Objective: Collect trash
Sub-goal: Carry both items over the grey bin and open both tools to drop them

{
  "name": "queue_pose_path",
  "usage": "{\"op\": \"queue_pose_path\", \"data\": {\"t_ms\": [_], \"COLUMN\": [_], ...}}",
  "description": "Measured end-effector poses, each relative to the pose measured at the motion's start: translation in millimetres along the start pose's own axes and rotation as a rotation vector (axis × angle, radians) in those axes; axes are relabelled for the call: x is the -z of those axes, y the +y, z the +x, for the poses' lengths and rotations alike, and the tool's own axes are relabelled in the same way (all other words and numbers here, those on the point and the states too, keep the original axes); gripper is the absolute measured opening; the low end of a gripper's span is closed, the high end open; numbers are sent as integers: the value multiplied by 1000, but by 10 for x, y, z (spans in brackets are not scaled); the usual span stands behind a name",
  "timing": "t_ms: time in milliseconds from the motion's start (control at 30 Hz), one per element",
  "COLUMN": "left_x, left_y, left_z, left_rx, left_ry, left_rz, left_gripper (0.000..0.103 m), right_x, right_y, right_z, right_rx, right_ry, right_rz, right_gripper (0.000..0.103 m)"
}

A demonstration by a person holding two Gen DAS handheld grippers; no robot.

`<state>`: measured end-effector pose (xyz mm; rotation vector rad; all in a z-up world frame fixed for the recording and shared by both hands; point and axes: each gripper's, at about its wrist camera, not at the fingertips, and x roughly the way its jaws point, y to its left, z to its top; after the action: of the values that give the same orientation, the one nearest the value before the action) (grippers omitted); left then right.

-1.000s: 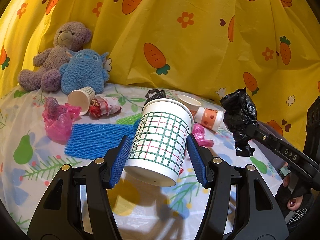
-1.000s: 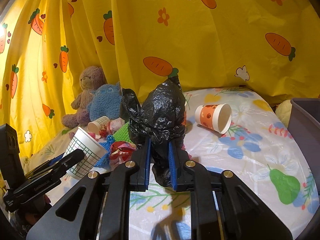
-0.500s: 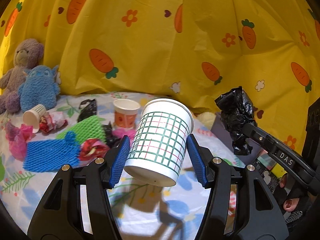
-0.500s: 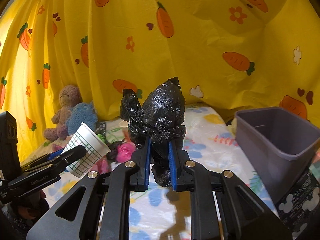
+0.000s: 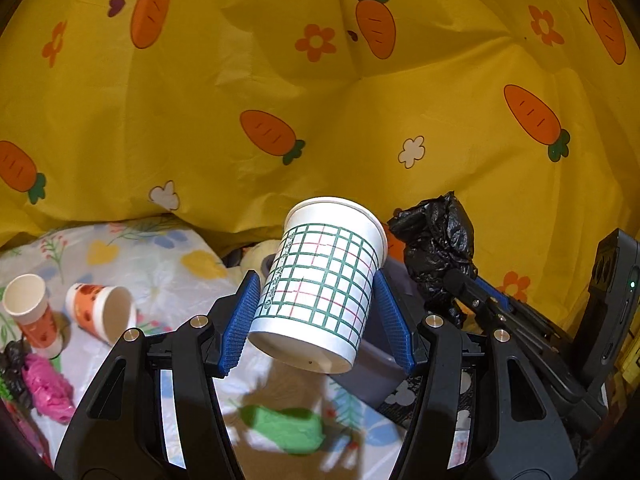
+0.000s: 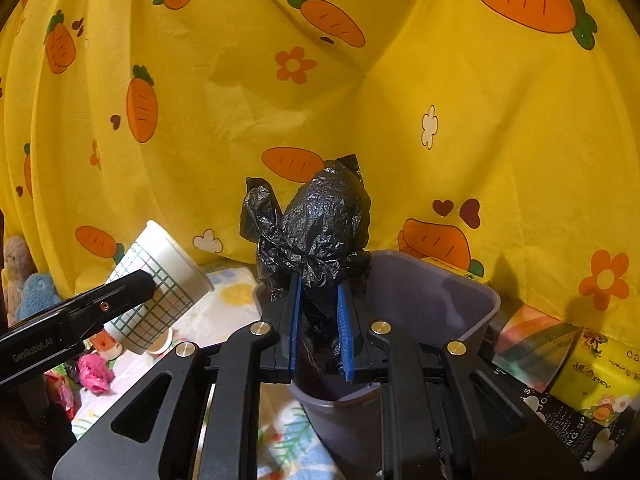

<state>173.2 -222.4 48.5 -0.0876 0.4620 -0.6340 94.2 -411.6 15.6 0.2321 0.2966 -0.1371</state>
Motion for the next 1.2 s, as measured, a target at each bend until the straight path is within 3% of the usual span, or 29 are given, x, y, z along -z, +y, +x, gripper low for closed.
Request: {"op": "queue_pose_path", "data": {"t_ms": [433,833,1033,1133,1200], "left_x": [-73,-7,6,16,16], "left_y": [-33,7,-3,39,104], "left_z": [971,1240,1273,1275,1228], "left_rx": [79,135,157,169,145], "left_ry": [109,176,191,196,176], "left_rz": [-30,-79,-77,-102,-117], "left_gripper": [58,58,58,64,79], "right_x": [-1,30,47,64,71], "right_y": [-227,-241,-244,-253,-255], "right_z": [321,444,486,485,474], "right_rx": [89,128,141,150,158], "right_ry": [40,72,82,84,81], "right_rz": [11,11,5,5,4], "right_gripper": [18,18,24,29,37]}}
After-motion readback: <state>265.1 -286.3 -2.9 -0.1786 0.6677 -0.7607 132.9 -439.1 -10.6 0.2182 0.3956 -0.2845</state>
